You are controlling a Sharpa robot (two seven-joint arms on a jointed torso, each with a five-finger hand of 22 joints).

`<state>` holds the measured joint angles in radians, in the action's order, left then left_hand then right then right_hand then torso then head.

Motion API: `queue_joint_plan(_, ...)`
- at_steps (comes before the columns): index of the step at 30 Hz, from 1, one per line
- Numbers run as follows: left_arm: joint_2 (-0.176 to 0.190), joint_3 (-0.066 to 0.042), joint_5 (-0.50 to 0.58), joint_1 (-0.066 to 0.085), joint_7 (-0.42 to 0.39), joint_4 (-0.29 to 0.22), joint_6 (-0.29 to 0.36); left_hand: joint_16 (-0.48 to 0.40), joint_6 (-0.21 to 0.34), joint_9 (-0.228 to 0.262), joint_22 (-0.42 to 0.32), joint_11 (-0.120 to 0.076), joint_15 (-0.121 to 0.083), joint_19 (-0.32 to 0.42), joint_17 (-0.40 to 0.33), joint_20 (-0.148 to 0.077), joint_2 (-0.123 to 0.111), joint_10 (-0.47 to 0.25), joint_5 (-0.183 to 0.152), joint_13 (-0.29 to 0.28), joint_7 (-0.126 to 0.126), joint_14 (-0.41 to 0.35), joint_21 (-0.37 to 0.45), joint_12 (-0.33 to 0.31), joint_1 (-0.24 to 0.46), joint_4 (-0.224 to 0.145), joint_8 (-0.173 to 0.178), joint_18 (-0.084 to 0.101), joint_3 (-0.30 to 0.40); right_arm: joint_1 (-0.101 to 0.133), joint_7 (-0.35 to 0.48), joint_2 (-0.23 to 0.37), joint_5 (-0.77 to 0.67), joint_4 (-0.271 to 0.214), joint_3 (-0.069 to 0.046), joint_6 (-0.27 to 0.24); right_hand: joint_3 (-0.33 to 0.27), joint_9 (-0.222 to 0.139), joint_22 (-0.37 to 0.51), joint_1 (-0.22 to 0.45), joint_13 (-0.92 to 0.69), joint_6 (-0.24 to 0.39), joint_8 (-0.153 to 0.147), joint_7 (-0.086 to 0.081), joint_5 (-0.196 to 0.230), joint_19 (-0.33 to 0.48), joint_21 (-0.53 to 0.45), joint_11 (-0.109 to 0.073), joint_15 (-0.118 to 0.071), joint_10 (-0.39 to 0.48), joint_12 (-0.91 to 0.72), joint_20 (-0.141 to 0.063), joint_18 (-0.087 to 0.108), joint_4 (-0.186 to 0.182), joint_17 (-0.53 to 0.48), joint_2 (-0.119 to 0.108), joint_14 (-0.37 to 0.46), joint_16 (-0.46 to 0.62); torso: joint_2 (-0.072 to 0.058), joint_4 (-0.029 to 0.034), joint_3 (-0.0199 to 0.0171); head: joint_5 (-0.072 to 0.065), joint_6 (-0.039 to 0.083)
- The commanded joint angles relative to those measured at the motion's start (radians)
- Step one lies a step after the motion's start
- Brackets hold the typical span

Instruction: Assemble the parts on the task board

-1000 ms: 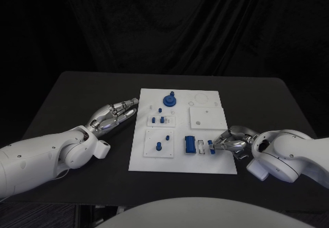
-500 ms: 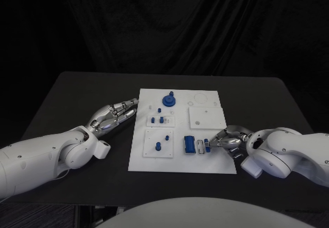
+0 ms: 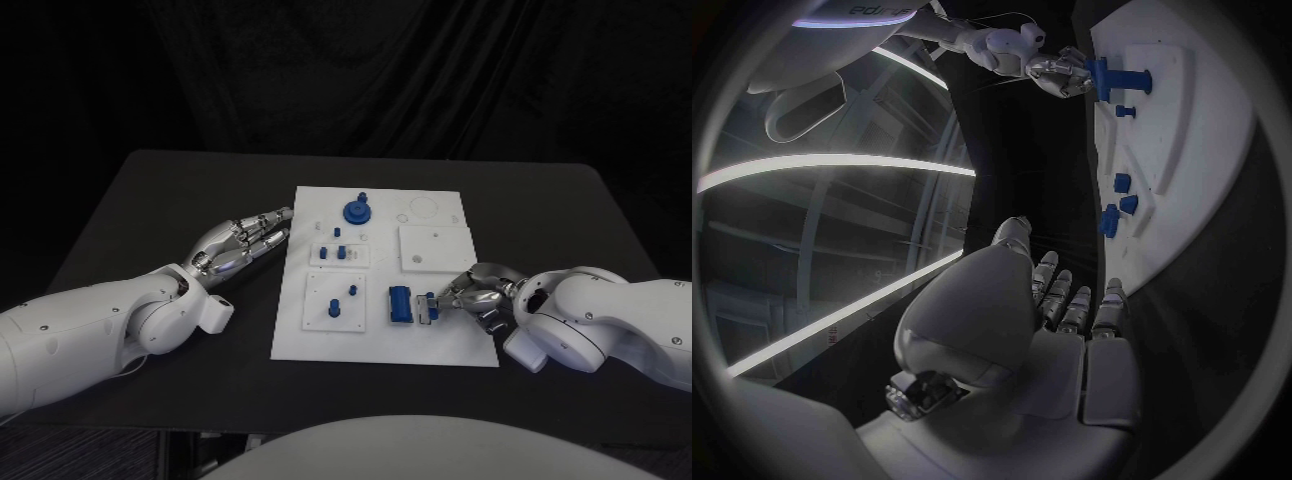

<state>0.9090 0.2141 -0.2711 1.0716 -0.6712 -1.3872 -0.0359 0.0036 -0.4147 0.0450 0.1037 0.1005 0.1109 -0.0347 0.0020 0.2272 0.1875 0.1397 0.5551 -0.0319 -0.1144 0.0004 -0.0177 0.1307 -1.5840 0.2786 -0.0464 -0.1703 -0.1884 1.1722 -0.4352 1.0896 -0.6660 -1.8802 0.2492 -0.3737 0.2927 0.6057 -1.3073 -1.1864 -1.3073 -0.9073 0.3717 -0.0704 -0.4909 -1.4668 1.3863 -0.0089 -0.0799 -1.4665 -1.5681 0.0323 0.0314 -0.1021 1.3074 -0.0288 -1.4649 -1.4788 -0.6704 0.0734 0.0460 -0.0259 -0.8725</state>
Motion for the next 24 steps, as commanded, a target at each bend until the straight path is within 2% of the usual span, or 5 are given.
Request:
queue_joint_plan(1, -0.003, -0.001, 0.005, -0.002, -0.008, -0.001, -0.016, -0.003, -0.003, 0.002, 0.001, 0.009, 0.006, -0.002, -0.001, 0.006, -0.003, 0.001, -0.001, -0.001, -0.007, 0.002, -0.006, 0.005, -0.004, -0.002, -0.002, -0.011, 0.003, -0.003, -0.004, -0.004, -0.049, 0.003, 0.0, 0.029, 0.001, -0.002, -0.2, 0.012, -0.263, 0.01, -0.001, 0.0, 0.009, -0.034, -0.002, 0.004, 0.008, -0.104, -0.003, 0.003, 0.016, -0.006, 0.035, -0.001, -0.065, 0.0, 0.0, -0.0003, -0.0001, 0.0, 0.0)
queue_joint_plan(14, -0.005, -0.001, 0.005, -0.003, -0.007, 0.003, -0.018, -0.003, -0.003, 0.002, 0.001, 0.009, 0.007, -0.003, -0.001, 0.007, -0.003, 0.0, -0.002, -0.001, -0.01, 0.002, -0.007, 0.004, -0.004, -0.002, -0.002, -0.011, 0.004, -0.005, -0.026, -0.01, -0.102, 0.005, 0.0, 0.071, -0.004, -0.007, -0.199, 0.019, -0.263, 0.013, -0.001, -0.003, 0.032, -0.032, -0.005, 0.006, 0.01, -0.104, -0.003, 0.005, 0.016, -0.004, 0.033, -0.01, -0.064, 0.001, 0.0, 0.0, 0.0001, 0.003, 0.0)
queue_joint_plan(15, -0.005, -0.001, 0.005, -0.003, -0.007, 0.003, -0.018, -0.003, -0.004, 0.002, 0.002, 0.009, 0.007, -0.003, -0.001, 0.007, -0.003, 0.0, -0.002, -0.001, -0.01, 0.002, -0.007, 0.004, -0.004, -0.002, -0.002, -0.011, 0.004, -0.005, -0.028, -0.011, -0.107, 0.006, 0.0, 0.075, -0.015, -0.011, -0.198, 0.042, -0.263, 0.015, -0.002, -0.006, 0.05, -0.031, -0.009, 0.009, 0.012, -0.104, -0.003, 0.007, 0.017, -0.019, 0.033, -0.014, -0.064, 0.001, 0.0, -0.0001, 0.0, 0.004, 0.0)
queue_joint_plan(19, -0.006, -0.001, 0.005, -0.003, -0.007, 0.004, -0.019, -0.003, -0.005, 0.002, 0.002, 0.009, 0.008, -0.003, -0.001, 0.007, -0.003, 0.0, -0.002, -0.001, -0.01, 0.002, -0.007, 0.005, -0.004, -0.002, -0.002, -0.011, 0.004, -0.006, -0.036, -0.012, -0.117, 0.009, 0.0, 0.087, -0.029, -0.018, -0.198, 0.069, -0.263, 0.017, -0.004, -0.008, 0.088, -0.03, -0.01, 0.011, 0.014, -0.104, -0.003, 0.009, 0.018, -0.039, 0.033, -0.016, -0.064, 0.001, 0.0, -0.0002, 0.0, 0.003, 0.0)
queue_joint_plan(24, -0.007, -0.001, 0.005, -0.005, -0.007, 0.005, -0.019, -0.003, -0.005, 0.002, 0.002, 0.009, 0.008, -0.003, -0.001, 0.007, -0.003, 0.0, -0.002, -0.001, -0.01, 0.002, -0.007, 0.005, -0.004, -0.002, -0.002, -0.011, 0.004, -0.006, -0.04, -0.014, -0.122, 0.012, 0.0, 0.091, -0.05, -0.028, -0.198, 0.099, -0.263, 0.017, -0.003, -0.01, 0.164, -0.03, -0.011, 0.013, 0.016, -0.104, -0.003, 0.012, 0.018, -0.067, 0.033, -0.015, -0.064, 0.001, 0.0, -0.0002, 0.0, 0.003, 0.0)
